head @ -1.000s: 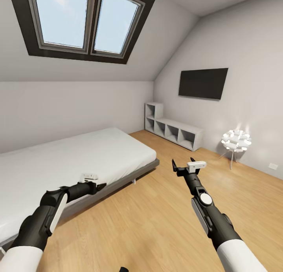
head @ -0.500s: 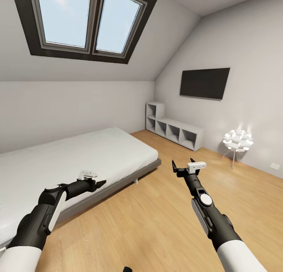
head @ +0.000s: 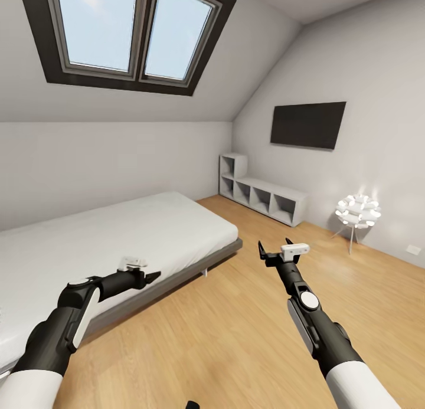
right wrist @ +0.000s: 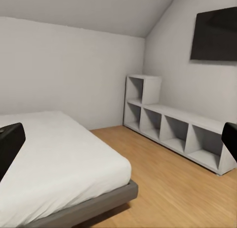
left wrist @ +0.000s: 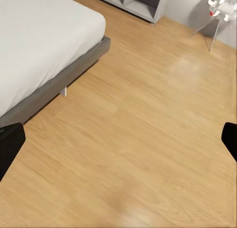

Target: Attach the digital camera to the camera tripod in the bedroom.

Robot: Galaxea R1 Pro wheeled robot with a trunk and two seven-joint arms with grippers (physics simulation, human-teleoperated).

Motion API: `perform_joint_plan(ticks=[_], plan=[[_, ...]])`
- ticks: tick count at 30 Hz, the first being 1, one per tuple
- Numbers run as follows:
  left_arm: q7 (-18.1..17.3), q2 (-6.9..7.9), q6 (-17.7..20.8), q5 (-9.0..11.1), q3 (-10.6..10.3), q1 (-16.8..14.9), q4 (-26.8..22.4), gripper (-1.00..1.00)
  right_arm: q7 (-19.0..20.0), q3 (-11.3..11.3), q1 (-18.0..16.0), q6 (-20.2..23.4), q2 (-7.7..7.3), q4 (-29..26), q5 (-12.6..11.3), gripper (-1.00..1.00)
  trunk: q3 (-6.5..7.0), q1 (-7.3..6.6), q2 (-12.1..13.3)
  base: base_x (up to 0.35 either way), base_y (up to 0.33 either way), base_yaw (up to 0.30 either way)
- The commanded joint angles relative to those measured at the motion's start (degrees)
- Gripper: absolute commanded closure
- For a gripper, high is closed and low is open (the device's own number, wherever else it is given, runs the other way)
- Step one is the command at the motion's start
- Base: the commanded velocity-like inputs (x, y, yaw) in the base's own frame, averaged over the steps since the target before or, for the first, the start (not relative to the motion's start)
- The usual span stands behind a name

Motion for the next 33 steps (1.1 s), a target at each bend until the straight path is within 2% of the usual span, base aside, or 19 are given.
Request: perform_joint_plan(ticks=[1, 6, 11, 26, 33], plan=[[-0.9, 0.0, 0.4, 0.2, 0.1, 0.0, 0.0, -1.0, 0.1, 0.1, 0.0, -0.2, -0.03, 0.0, -0.1, -1.0, -0.06, 0.0, 0.0, 0.0, 0.002, -0.051], [-4.7, 0.06, 0.4, 0.1, 0.1, -0.1, 0.3, -1.0, 0.1, 0.1, 0.0, -0.1, -0.03, 0.1, -0.1, -1.0, 0.01, 0.0, 0.0, 0.0, 0.001, -0.155], [-6.5, 0.09, 0.4, 0.0, 0.1, -0.1, 0.7, -1.0, 0.2, 0.1, 0.0, -0.2, -0.03, 0.1, -0.1, -1.0, 0.11, 0.0, 0.0, 0.0, 0.0, -0.212], [-7.4, 0.11, 0.4, -0.1, 0.0, -0.1, 1.5, -1.0, 0.1, 0.1, 0.0, -0.2, -0.03, 0.2, -0.1, -1.0, 0.15, 0.0, 0.0, 0.002, 0.002, -0.044], [-7.4, 0.11, 0.4, -0.1, 0.0, -0.1, 1.5, -1.0, 0.1, 0.1, 0.0, -0.2, -0.03, 0.2, -0.1, -1.0, 0.15, 0.0, 0.0, 0.095, 0.145, -0.003]])
